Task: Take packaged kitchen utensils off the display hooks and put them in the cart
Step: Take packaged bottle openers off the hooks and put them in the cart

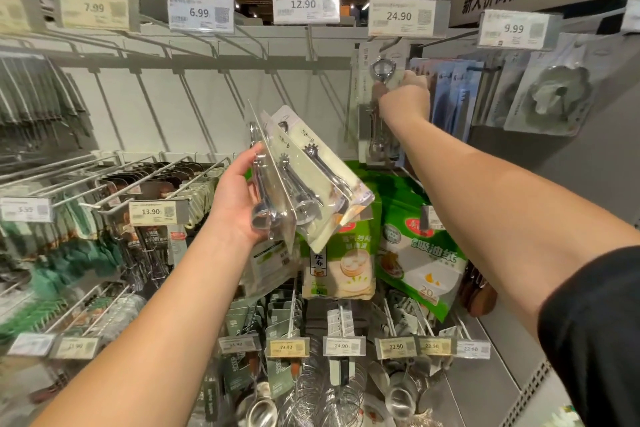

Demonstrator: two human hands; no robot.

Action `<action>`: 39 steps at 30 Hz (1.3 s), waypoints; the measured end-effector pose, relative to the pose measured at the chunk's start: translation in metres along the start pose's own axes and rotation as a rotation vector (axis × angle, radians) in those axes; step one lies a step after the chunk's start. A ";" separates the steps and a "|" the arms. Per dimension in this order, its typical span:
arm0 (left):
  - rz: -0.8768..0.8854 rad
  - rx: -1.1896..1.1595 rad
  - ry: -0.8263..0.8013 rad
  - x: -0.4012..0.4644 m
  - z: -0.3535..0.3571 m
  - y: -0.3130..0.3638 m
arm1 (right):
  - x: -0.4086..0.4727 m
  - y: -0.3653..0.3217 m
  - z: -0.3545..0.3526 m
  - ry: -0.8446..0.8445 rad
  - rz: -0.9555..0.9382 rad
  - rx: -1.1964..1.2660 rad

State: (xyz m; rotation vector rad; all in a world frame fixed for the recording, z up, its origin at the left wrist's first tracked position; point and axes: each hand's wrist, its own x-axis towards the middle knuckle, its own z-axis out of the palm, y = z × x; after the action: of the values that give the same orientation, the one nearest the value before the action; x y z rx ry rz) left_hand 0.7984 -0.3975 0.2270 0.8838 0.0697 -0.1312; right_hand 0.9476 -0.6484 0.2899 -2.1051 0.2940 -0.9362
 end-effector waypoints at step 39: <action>0.051 -0.025 -0.076 0.027 -0.013 0.000 | 0.012 -0.015 0.021 -0.080 0.065 -0.225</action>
State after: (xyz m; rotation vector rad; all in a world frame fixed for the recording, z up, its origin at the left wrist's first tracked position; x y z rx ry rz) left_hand 0.8247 -0.3896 0.2154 0.8539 -0.0219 -0.1160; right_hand 0.9691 -0.6326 0.2986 -2.3168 0.4411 -0.8100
